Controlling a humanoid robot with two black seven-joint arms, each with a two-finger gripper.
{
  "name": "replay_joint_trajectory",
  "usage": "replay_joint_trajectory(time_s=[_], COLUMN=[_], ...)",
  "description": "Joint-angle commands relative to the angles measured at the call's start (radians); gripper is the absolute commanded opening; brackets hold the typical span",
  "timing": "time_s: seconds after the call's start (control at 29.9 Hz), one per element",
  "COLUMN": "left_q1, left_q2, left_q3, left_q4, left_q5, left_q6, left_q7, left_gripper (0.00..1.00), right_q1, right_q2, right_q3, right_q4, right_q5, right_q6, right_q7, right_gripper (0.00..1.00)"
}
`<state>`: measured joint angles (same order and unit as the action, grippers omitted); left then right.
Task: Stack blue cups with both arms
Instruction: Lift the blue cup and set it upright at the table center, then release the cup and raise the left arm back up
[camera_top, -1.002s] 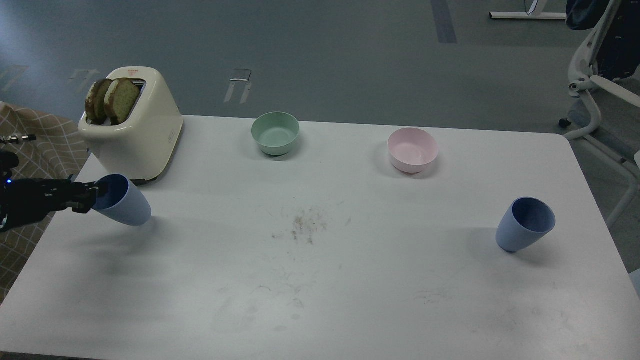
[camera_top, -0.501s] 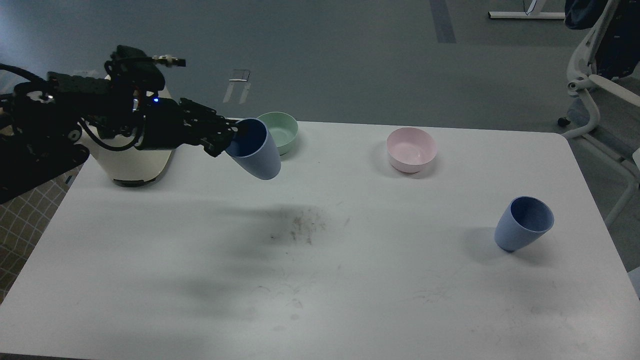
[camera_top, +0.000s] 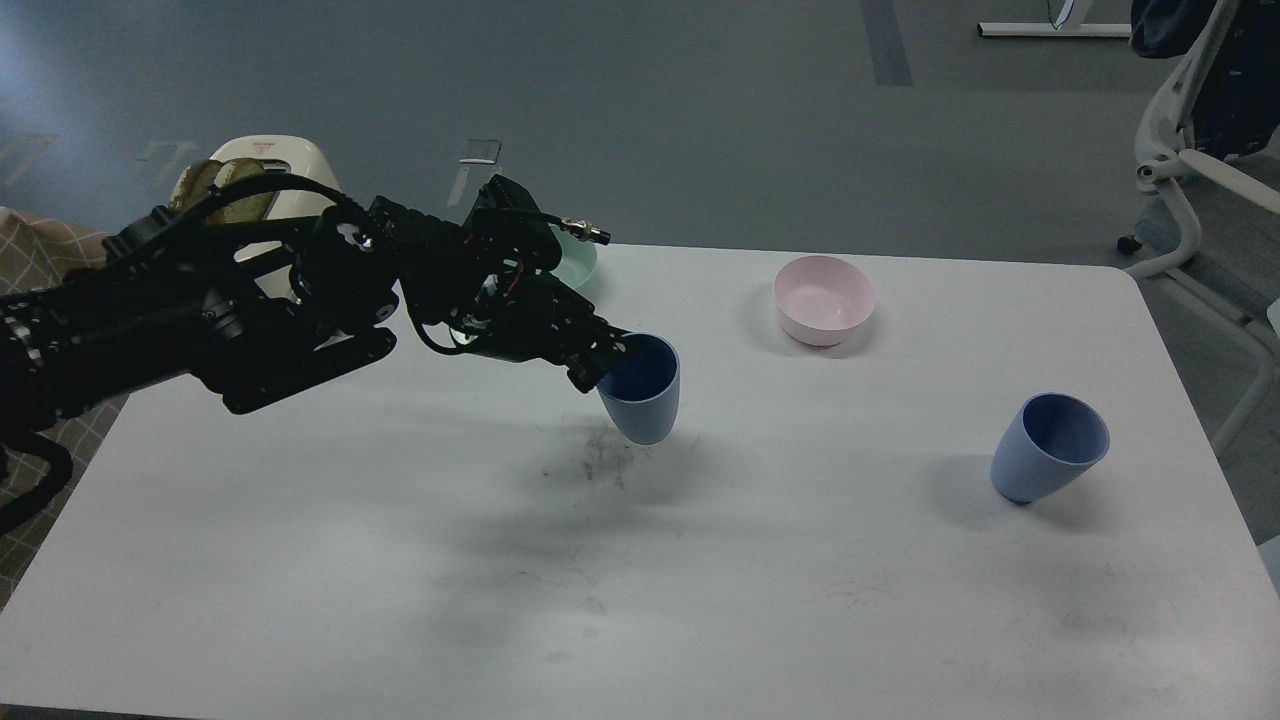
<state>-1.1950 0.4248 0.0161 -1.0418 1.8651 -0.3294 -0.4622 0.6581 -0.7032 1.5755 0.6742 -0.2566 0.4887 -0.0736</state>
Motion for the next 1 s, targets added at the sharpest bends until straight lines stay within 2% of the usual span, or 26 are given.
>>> replay_joint_trajectory(time_s=[0.0, 0.13, 0.3, 0.47, 0.53, 0.63, 0.67, 0.7, 0.74, 0.97], left_q1=[0.002, 0.009, 0.003, 0.003, 0.000, -0.005, -0.006, -0.008, -0.009, -0.049], left_q2=[-0.053, -0.092, -0.093, -0.093, -0.093, -0.095, -0.097, -0.094, -0.092, -0.092], left_q3=[0.001, 0.010, 0.087, 0.087, 0.085, 0.079, 0.077, 0.076, 0.076, 0.076], left_q4=[0.070, 0.134, 0.144, 0.149, 0.157, 0.160, 0.160, 0.157, 0.157, 0.149], left_q5=[0.000, 0.002, -0.004, -0.006, -0.011, -0.014, -0.015, -0.017, -0.020, -0.133], left_q6=[0.000, 0.000, 0.003, 0.006, 0.009, 0.009, 0.009, 0.010, 0.012, 0.015], left_q7=[0.000, 0.000, 0.000, 0.007, 0.019, 0.022, 0.022, 0.020, 0.017, 0.013], left_gripper=[0.00, 0.00, 0.00, 0.00, 0.07, 0.12, 0.30, 0.55, 0.64, 0.79], right_q1=[0.000, 0.000, 0.000, -0.002, -0.006, -0.006, -0.005, -0.005, -0.005, -0.006], right_q2=[0.002, 0.002, 0.010, 0.016, 0.016, 0.016, 0.016, 0.016, 0.016, 0.016], right_q3=[-0.002, -0.002, -0.002, -0.003, -0.003, -0.003, -0.003, -0.003, -0.003, -0.003], right_q4=[0.002, 0.001, 0.004, 0.008, 0.008, 0.008, 0.008, 0.008, 0.008, 0.008], right_q5=[-0.001, -0.001, -0.001, -0.001, -0.001, -0.001, -0.001, -0.001, 0.000, -0.001], right_q6=[0.000, 0.000, 0.000, 0.000, 0.000, 0.000, 0.000, 0.000, 0.000, 0.000], right_q7=[0.000, 0.000, 0.000, 0.000, 0.000, 0.000, 0.000, 0.000, -0.002, -0.002], right_gripper=[1.00, 1.00, 1.00, 1.00, 1.00, 1.00, 1.00, 1.00, 1.00, 1.00])
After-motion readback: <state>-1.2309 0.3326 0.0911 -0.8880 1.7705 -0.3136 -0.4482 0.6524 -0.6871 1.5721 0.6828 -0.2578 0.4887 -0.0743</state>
